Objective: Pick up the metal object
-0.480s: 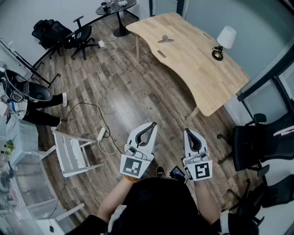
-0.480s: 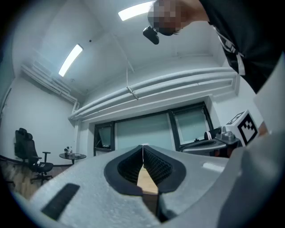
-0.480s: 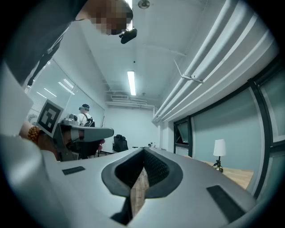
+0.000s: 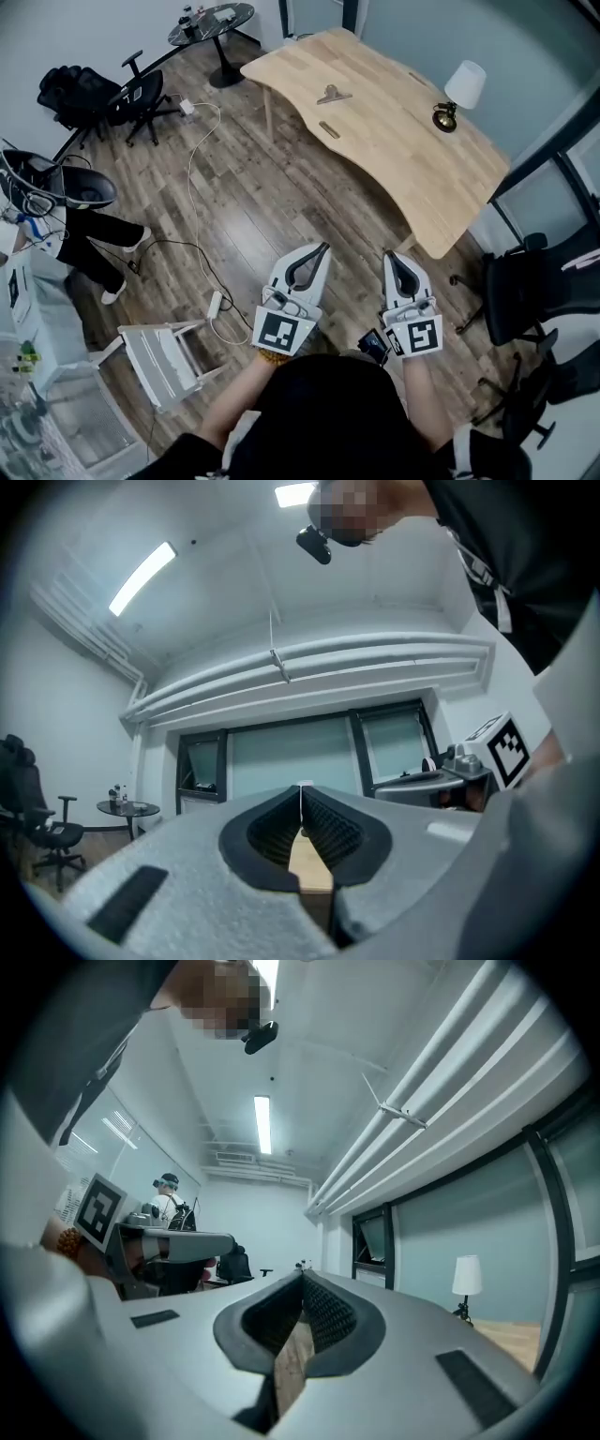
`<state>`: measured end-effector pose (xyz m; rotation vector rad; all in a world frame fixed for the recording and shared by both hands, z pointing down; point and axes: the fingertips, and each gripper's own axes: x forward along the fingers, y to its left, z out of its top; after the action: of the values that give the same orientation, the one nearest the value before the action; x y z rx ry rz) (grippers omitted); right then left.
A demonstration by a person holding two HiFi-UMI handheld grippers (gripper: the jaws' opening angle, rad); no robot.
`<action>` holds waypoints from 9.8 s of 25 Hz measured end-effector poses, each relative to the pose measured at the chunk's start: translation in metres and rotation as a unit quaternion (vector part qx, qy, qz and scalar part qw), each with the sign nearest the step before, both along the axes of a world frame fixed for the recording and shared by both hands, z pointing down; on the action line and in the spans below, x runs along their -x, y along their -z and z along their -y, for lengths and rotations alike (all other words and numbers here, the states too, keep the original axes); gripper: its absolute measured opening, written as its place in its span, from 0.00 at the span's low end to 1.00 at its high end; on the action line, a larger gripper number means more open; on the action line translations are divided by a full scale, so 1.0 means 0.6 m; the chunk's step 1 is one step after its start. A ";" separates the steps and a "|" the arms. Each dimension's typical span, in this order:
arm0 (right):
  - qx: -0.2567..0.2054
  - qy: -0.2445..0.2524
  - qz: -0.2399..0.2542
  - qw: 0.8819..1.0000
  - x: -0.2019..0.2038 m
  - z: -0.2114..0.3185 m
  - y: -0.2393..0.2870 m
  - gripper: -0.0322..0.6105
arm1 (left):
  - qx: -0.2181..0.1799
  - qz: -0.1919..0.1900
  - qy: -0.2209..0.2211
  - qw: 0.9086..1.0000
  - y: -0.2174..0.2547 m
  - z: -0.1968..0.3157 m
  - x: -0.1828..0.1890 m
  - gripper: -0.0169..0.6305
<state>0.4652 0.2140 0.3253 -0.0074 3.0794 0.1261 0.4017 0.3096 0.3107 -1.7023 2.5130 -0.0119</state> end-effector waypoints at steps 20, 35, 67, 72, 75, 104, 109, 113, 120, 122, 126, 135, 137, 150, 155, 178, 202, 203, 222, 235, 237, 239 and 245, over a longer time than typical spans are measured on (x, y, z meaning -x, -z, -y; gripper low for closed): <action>0.045 -0.069 -0.023 0.996 0.323 0.236 -0.073 0.03 | 0.019 -0.006 -0.039 0.999 -0.051 0.163 0.346 0.05; 0.035 -0.069 -0.040 0.996 0.569 0.465 -0.093 0.03 | 0.081 -0.013 -0.050 0.995 -0.104 0.380 0.598 0.05; 0.095 -0.390 -0.123 0.908 0.736 0.570 -0.165 0.04 | 0.284 -0.085 -0.244 0.923 -0.524 0.640 1.112 0.20; 0.117 -0.423 -0.122 0.890 0.698 0.585 -0.180 0.03 | 0.348 -0.114 -0.232 0.901 -0.639 0.675 1.138 0.24; 0.150 -0.447 -0.093 0.877 0.679 0.602 -0.188 0.03 | 0.376 -0.150 -0.214 0.889 -0.691 0.677 1.150 0.26; 0.161 -0.435 -0.127 0.877 0.706 0.605 -0.224 0.04 | 0.451 -0.145 -0.238 0.848 -0.747 0.730 1.129 0.19; 0.162 -0.430 -0.129 0.879 0.709 0.607 -0.225 0.03 | 0.432 -0.151 -0.238 0.857 -0.734 0.728 1.123 0.07; 0.163 -0.429 -0.130 0.879 0.708 0.605 -0.227 0.04 | 0.437 -0.149 -0.243 0.853 -0.735 0.721 1.112 0.06; 0.160 -0.429 -0.128 0.880 0.701 0.608 -0.222 0.04 | 0.433 -0.151 -0.244 0.854 -0.726 0.714 1.108 0.06; 0.160 -0.432 -0.126 0.878 0.696 0.612 -0.221 0.04 | 0.431 -0.150 -0.244 0.856 -0.722 0.714 1.106 0.06; 0.159 -0.439 -0.123 0.876 0.685 0.615 -0.222 0.04 | 0.422 -0.141 -0.250 0.860 -0.708 0.716 1.098 0.06; 0.154 -0.437 -0.111 0.879 0.692 0.626 -0.212 0.04 | 0.373 -0.115 -0.275 0.879 -0.623 0.741 1.069 0.05; 0.153 -0.435 -0.109 0.881 0.698 0.627 -0.212 0.04 | 0.357 -0.108 -0.282 0.884 -0.596 0.747 1.063 0.06; 0.142 -0.427 -0.092 0.888 0.738 0.632 -0.211 0.04 | 0.270 -0.075 -0.311 0.908 -0.447 0.777 1.044 0.06; 0.131 -0.424 -0.086 0.892 0.752 0.631 -0.201 0.04 | 0.238 -0.057 -0.321 0.915 -0.386 0.780 1.038 0.06; 0.085 -0.418 -0.070 0.902 0.813 0.641 -0.143 0.04 | 0.137 -0.007 -0.350 0.927 -0.216 0.791 1.030 0.06; 0.013 -0.399 -0.010 0.917 0.890 0.615 -0.010 0.04 | 0.000 0.016 -0.317 0.948 -0.032 0.759 1.012 0.06; 0.009 -0.397 -0.008 0.918 0.896 0.613 -0.005 0.04 | -0.002 0.017 -0.316 0.949 -0.029 0.758 1.011 0.06; -0.082 -0.423 0.040 0.901 0.921 0.578 0.090 0.04 | -0.059 0.042 -0.307 0.949 0.056 0.723 1.009 0.06; -0.142 -0.420 -0.001 0.897 0.925 0.581 0.046 0.04 | -0.049 0.039 -0.298 0.953 -0.015 0.736 1.022 0.06; -0.141 -0.420 -0.010 0.896 0.926 0.584 0.032 0.04 | -0.042 0.039 -0.302 0.952 -0.026 0.737 1.022 0.06; -0.138 -0.422 -0.018 0.896 0.925 0.587 0.019 0.04 | -0.036 0.040 -0.305 0.951 -0.035 0.738 1.022 0.06; -0.125 -0.426 -0.031 0.895 0.919 0.589 -0.010 0.03 | -0.029 0.036 -0.309 0.950 -0.056 0.741 1.017 0.06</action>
<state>-0.0862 -0.1395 0.3311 -1.3462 2.8311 0.5554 -0.2082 -0.1350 0.3444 -2.3247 1.8070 0.0492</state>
